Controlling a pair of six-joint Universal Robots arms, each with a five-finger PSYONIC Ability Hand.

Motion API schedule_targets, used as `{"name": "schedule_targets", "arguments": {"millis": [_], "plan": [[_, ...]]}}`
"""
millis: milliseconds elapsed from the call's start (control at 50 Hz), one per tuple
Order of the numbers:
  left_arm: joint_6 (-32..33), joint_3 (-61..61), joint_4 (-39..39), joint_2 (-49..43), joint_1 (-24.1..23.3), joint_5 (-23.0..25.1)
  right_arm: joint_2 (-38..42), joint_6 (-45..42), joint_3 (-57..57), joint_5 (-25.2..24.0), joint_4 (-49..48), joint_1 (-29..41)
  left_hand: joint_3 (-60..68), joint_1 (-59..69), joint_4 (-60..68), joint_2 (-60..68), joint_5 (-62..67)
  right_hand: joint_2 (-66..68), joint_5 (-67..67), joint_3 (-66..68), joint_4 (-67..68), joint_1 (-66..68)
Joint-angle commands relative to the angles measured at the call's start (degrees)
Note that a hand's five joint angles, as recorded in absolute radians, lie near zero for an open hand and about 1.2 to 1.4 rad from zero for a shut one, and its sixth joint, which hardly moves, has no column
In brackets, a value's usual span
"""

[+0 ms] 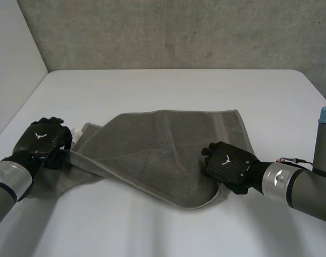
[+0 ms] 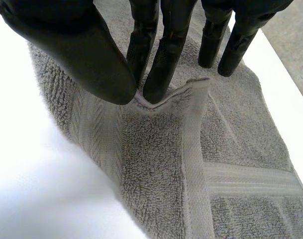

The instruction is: Fold the towel.

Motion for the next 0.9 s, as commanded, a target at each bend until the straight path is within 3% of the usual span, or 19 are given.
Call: {"name": "schedule_targets", "arguments": {"millis": [20,60,240,560,600,800,840,860,880,900], "plan": [[0.0,0.0,0.0,0.0,0.0,-0.1,0.7,-0.7,0.8,-0.3,-0.5,-0.5,-3.3,5.2,-3.8,3.4,3.5,-13.4,-14.3,-3.0,-4.4,-14.5],[0.0,0.0,0.0,0.0,0.0,-0.1,0.9,-0.7,1.1,-0.3,-0.6,-0.5,-3.3,5.2,-3.8,3.4,3.5,-25.2,-26.2,-3.0,-4.4,-26.4],[0.1,0.0,0.0,-0.2,-0.1,-0.1,1.2,-0.7,1.6,-1.7,-1.0,-0.8,-3.3,5.2,-3.8,3.4,3.5,-25.0,-25.9,-3.0,-4.4,-26.2],[0.1,-0.1,0.0,-0.2,-0.1,-0.1,3.7,-0.9,1.9,-2.4,-2.0,-0.2,-3.3,5.2,-3.8,3.4,3.5,-7.5,-8.4,-3.0,-4.4,-8.7],[0.1,-0.1,0.0,-0.2,-0.1,-0.1,3.8,-0.9,1.9,-2.2,-1.9,-0.2,-3.3,5.2,-3.8,3.4,3.5,5.1,4.2,-3.0,-4.4,3.9],[0.1,-0.2,0.0,-0.2,-0.1,-0.1,2.7,-0.8,2.0,-2.7,-1.5,-0.9,-3.3,5.2,-3.8,3.4,3.5,10.8,9.9,-3.0,-4.4,9.6],[0.1,-0.2,0.0,-0.2,-0.1,-0.1,2.7,-0.8,2.1,-2.7,-1.5,-0.8,-3.3,5.2,-3.8,3.4,3.5,9.7,8.7,-3.0,-4.4,8.5],[0.1,-0.2,0.0,-0.2,-0.1,-0.1,2.6,-0.6,2.3,-2.9,-1.5,-0.8,-3.3,5.2,-3.8,3.4,3.5,-12.0,-12.9,-3.0,-4.4,-13.1],[0.1,-0.2,0.0,-0.2,-0.1,-0.1,2.5,-0.6,2.3,-3.1,-1.9,-0.8,-3.3,5.2,-3.8,3.4,3.5,-23.7,-24.6,-3.0,-4.4,-24.9],[0.1,-0.2,0.0,-0.2,-0.1,-0.1,2.5,-0.6,2.3,-3.1,-1.9,-0.8,-3.3,5.2,-3.8,3.4,3.5,-23.8,-24.7,-3.0,-4.4,-25.0]]}}
